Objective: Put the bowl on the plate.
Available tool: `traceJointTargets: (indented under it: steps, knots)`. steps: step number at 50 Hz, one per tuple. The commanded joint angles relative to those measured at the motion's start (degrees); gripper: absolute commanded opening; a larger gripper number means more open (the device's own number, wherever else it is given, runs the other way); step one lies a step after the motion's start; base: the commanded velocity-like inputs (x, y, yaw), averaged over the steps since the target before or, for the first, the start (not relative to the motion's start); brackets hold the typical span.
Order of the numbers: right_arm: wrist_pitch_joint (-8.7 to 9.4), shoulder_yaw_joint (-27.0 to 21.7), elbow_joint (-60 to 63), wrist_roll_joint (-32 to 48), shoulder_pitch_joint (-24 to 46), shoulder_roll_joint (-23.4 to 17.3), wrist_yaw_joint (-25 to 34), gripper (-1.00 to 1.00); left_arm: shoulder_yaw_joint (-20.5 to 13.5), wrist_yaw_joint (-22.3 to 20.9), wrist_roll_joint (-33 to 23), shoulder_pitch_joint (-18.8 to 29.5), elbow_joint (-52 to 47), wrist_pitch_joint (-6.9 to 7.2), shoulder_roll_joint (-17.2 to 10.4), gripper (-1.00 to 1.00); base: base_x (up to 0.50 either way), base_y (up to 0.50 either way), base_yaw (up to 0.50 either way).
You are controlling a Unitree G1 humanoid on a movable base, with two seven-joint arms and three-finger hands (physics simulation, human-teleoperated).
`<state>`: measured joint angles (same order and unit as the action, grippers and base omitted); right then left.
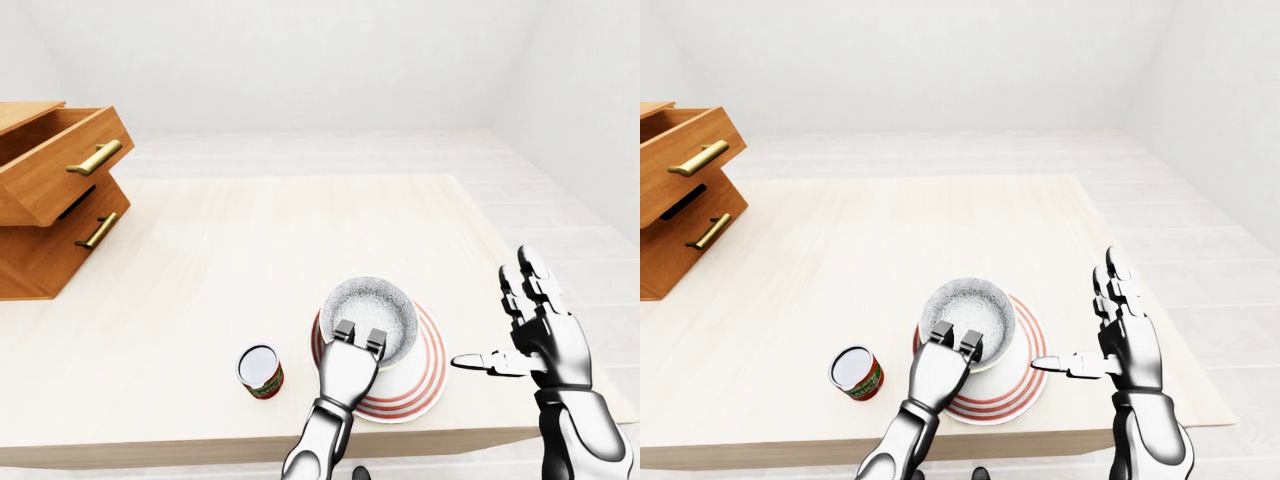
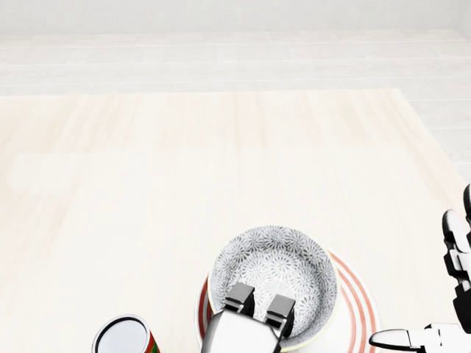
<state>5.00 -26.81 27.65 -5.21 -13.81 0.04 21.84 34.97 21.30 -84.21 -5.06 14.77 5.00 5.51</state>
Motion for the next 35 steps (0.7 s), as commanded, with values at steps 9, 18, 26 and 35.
traceJointTargets:
  steps: [9,18,26,35]
  knots:
    - [0.00,-0.13,-0.44,-0.24,0.24,-0.13,0.04,1.00,0.13,1.86,1.72,-0.32,2.44,0.00,0.12,-1.00,0.00,0.00,0.00]
    - [0.00,-0.16,-0.56,-0.29,0.10,-0.09,0.10,1.00,0.15,2.02,1.82,-0.33,2.72,0.00,0.15,-1.00,0.00,0.00,0.00]
    - [0.00,0.08,-1.02,-0.09,0.28,-0.14,-0.04,1.00,-0.04,1.89,2.09,-0.27,2.48,0.00,0.05,-1.00,0.00,0.00,0.00]
    - [0.00,0.37,-1.59,0.04,0.44,-0.26,-0.29,1.00,-0.15,2.08,2.09,-0.18,2.91,0.00,0.20,-1.00,0.00,0.00,0.00]
